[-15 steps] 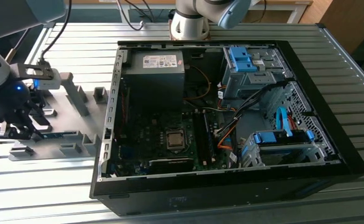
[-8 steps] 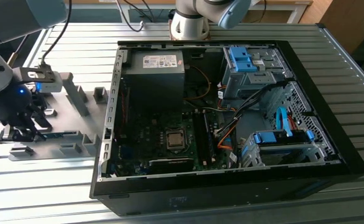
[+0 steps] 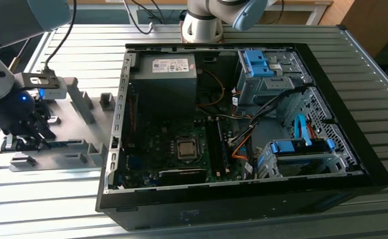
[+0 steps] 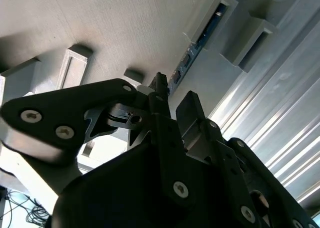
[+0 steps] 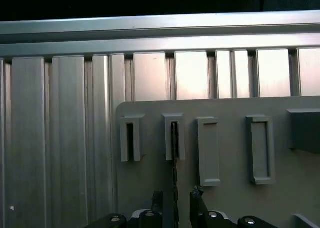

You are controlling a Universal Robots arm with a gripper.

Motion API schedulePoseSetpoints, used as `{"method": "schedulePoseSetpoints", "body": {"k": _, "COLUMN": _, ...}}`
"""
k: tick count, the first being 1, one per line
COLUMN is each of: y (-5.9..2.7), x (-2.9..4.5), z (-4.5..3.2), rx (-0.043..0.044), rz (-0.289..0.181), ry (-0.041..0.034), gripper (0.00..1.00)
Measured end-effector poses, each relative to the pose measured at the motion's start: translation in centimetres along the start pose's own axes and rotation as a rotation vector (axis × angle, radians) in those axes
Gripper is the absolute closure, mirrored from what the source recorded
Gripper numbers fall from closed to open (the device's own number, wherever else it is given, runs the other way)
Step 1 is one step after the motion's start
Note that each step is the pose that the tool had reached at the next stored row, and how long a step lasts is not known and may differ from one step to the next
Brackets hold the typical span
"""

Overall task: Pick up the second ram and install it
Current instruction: 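Pick up the second ram and move it above second insertion slot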

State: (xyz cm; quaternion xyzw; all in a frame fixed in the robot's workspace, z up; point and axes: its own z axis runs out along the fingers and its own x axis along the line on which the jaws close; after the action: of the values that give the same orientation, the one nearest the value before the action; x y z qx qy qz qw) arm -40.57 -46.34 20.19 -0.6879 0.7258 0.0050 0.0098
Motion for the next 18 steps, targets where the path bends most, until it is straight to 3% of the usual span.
{"method": "schedulePoseSetpoints", "body": {"k": 9, "y": 0.47, "x": 0.05, "z": 0.84, "rx": -0.0001, "rz": 0.0, "ry": 0.0001, "gripper": 0.65}}
{"method": "schedulePoseSetpoints", "body": {"k": 11, "y": 0.48, "x": 0.05, "z": 0.87, "rx": -0.0004, "rz": 0.0, "ry": 0.0003, "gripper": 0.74}}
{"method": "schedulePoseSetpoints", "body": {"k": 18, "y": 0.47, "x": 0.05, "z": 0.92, "rx": -0.0002, "rz": 0.0, "ry": 0.0001, "gripper": 0.74}}
